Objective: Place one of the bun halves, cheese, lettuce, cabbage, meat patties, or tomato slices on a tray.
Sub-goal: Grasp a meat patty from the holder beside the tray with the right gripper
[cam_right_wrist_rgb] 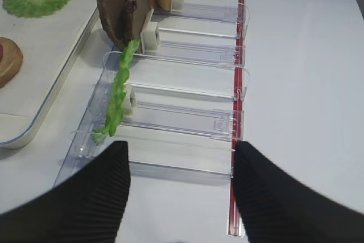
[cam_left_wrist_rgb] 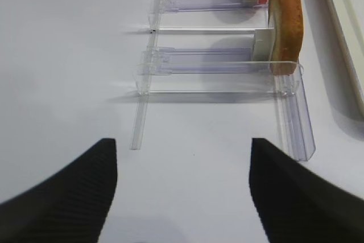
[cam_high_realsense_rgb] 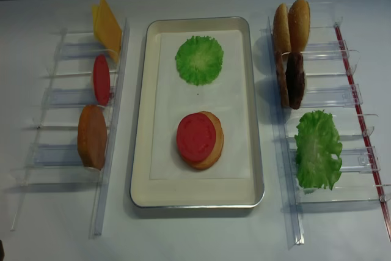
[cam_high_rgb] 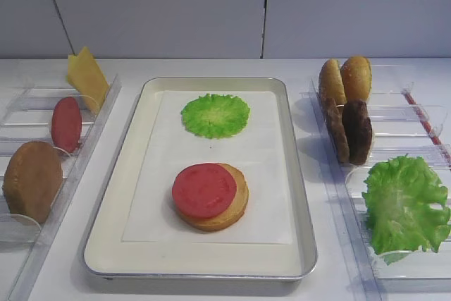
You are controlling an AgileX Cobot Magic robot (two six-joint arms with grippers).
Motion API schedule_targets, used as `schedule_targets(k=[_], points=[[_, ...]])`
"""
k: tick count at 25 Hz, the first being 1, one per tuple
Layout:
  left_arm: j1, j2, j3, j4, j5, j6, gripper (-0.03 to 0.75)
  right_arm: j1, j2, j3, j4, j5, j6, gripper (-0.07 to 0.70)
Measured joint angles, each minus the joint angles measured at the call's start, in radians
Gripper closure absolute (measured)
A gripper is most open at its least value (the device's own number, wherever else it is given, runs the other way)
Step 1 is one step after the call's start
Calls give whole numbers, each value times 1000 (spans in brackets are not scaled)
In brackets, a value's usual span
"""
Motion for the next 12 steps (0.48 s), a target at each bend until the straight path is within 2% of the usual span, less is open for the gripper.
schedule_targets(k=[12], points=[[0,0,0,0,0,2,228,0,0,0,0,0,0,213]])
